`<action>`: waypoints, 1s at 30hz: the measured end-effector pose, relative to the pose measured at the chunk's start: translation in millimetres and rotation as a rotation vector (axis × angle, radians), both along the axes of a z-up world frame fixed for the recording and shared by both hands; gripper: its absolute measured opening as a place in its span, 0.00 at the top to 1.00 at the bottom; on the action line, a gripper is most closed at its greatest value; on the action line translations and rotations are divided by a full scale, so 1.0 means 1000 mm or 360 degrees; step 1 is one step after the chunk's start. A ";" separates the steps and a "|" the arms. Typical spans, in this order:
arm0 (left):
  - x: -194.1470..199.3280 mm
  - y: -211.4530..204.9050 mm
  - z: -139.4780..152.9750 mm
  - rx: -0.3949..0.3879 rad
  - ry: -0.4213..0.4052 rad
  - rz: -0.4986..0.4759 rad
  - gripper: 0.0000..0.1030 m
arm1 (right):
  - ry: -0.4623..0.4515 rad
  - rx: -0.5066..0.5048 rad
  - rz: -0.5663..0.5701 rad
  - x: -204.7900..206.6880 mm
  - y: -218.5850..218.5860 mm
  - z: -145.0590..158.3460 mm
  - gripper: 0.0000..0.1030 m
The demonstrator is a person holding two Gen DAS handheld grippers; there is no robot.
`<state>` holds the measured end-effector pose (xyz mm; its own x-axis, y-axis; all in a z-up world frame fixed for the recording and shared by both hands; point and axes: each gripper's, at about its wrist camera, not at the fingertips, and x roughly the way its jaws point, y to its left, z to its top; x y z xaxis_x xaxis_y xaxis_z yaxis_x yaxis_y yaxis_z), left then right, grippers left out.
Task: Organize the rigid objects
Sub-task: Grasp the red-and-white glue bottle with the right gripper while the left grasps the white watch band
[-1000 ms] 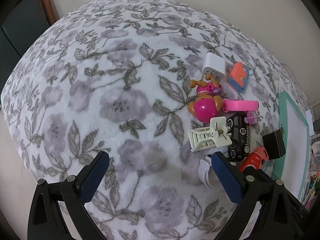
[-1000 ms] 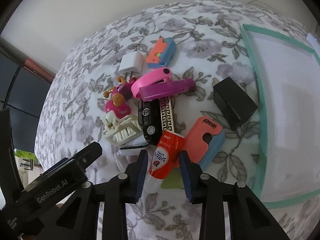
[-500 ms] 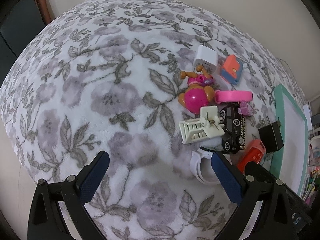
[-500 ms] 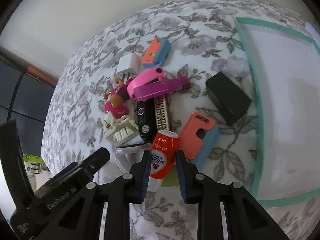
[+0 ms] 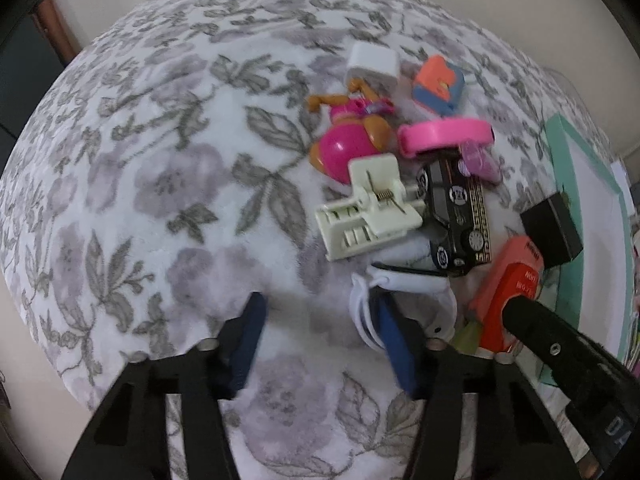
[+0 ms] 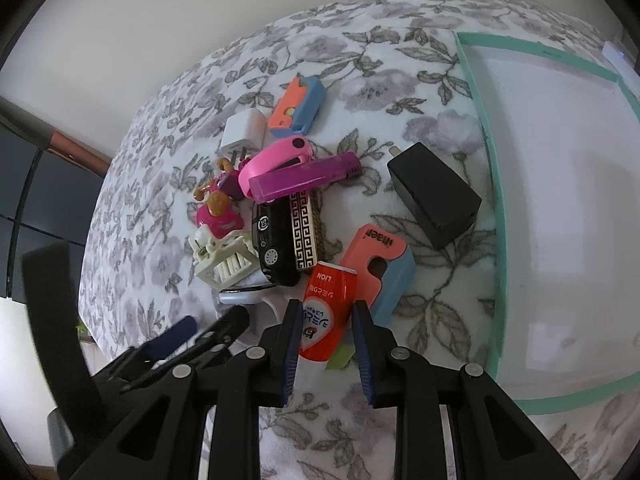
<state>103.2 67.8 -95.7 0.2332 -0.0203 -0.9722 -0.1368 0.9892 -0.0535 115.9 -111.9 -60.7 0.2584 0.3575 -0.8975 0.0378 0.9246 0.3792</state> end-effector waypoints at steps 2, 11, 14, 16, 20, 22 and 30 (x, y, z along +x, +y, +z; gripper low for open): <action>0.000 -0.003 -0.001 0.0033 -0.0021 -0.0011 0.50 | -0.0007 -0.0012 0.0011 0.000 0.001 0.000 0.74; -0.001 -0.011 -0.004 0.0099 -0.0078 -0.0049 0.51 | 0.0011 -0.0049 0.0049 0.000 0.014 -0.007 0.75; -0.004 -0.017 -0.004 0.0099 -0.0088 -0.0052 0.51 | 0.0011 -0.0037 0.0058 0.000 0.014 -0.007 0.75; -0.006 -0.016 -0.003 0.0102 -0.0094 -0.0056 0.53 | 0.0018 -0.0023 0.0058 0.000 0.012 -0.007 0.76; -0.009 -0.013 -0.001 0.0103 -0.0103 -0.0075 0.69 | 0.0022 -0.0007 0.0055 -0.001 0.010 -0.007 0.76; -0.010 -0.014 0.001 0.0083 -0.0108 -0.0086 0.83 | 0.0027 0.0013 0.0036 -0.001 0.006 -0.006 0.76; -0.016 -0.011 0.009 0.0026 -0.0106 -0.0050 0.92 | 0.0002 0.0082 -0.0009 -0.004 -0.008 0.003 0.77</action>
<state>87.5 56.6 -86.4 0.2971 -0.0128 -0.9548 -0.1023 0.9937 -0.0451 111.5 -120.3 -58.0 0.2597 0.4019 -0.8781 0.0436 0.9035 0.4264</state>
